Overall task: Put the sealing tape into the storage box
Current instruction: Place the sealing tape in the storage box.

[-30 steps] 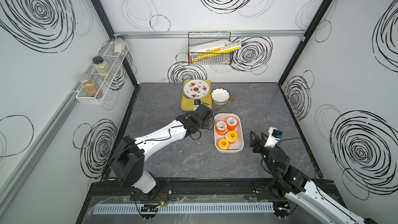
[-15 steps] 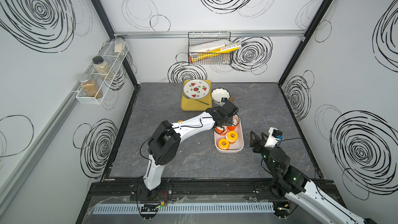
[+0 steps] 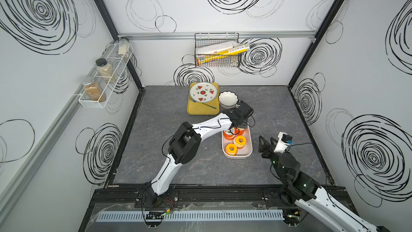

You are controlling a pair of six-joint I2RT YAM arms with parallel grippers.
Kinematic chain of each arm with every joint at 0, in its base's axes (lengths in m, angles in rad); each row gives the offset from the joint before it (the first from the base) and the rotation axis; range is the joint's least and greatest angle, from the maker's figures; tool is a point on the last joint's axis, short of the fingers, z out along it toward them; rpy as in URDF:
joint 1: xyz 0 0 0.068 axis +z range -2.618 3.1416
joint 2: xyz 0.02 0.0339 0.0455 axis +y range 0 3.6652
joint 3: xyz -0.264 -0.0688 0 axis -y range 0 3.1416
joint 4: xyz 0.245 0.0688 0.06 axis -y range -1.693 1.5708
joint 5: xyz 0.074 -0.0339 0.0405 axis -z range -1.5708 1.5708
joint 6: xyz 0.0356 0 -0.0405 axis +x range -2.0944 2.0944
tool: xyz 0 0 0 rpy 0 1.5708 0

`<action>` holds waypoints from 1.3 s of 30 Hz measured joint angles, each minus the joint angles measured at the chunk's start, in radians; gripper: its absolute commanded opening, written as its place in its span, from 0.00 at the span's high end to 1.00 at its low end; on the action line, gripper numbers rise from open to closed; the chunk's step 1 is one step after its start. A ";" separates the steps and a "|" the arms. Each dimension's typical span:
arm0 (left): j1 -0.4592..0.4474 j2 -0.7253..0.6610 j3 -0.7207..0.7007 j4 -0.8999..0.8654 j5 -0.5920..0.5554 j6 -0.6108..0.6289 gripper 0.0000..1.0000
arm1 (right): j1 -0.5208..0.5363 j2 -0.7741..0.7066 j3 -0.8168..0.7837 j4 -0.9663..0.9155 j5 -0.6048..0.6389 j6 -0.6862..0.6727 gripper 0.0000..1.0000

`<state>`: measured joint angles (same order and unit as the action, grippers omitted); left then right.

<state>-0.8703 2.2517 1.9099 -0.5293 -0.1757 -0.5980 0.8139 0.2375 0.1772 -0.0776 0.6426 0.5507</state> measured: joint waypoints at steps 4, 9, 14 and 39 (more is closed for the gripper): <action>0.000 0.017 0.010 -0.002 0.002 0.006 0.40 | 0.000 0.000 0.000 0.000 0.001 0.000 0.30; 0.000 0.035 0.023 -0.001 0.003 0.011 0.35 | 0.000 0.000 0.000 0.000 0.001 0.000 0.30; 0.000 0.046 0.033 -0.001 0.003 0.016 0.27 | 0.000 0.000 0.000 0.000 0.002 0.000 0.30; 0.004 -0.155 0.012 -0.052 -0.034 0.042 0.13 | 0.000 0.000 0.000 0.000 0.005 0.000 0.29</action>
<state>-0.8665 2.0968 1.9217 -0.5816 -0.2096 -0.5560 0.8139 0.2371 0.1772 -0.0780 0.6476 0.5510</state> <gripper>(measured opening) 0.869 0.709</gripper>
